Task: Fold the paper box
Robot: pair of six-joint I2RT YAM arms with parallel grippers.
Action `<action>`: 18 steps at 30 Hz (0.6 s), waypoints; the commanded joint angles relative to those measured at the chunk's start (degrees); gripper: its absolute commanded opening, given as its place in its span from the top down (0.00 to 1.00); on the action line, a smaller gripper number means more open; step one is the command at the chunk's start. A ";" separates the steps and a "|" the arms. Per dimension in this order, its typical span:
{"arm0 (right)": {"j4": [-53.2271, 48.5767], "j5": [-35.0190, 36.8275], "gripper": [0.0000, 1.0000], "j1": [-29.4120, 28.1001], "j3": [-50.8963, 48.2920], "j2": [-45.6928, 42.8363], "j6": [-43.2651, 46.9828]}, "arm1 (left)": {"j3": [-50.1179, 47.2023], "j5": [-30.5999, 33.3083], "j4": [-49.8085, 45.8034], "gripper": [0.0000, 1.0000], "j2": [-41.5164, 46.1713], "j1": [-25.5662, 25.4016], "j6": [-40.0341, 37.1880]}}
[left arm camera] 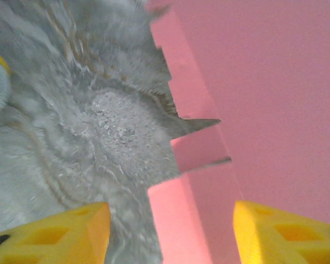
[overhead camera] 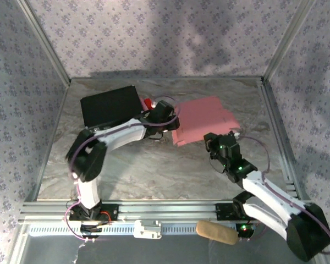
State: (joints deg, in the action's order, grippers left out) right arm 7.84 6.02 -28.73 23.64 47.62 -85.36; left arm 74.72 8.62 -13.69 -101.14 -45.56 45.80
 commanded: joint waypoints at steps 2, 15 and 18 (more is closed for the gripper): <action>-25.90 1.58 1.00 1.01 15.07 -6.46 5.59 | -3.31 12.46 -5.83 0.33 15.32 -4.28 -0.65; -64.02 -1.49 1.00 -4.21 47.63 -5.71 -2.43 | -7.43 15.29 -23.83 0.29 42.28 -9.90 3.58; -62.54 -1.70 1.00 -4.95 49.26 -0.70 -5.63 | -7.31 13.12 -26.91 0.29 42.77 -9.90 4.44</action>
State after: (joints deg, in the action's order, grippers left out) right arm -50.59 5.56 -32.80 71.68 41.45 -85.73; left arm 67.64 23.31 -33.91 -58.52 -55.24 48.58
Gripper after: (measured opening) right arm 0.052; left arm 0.708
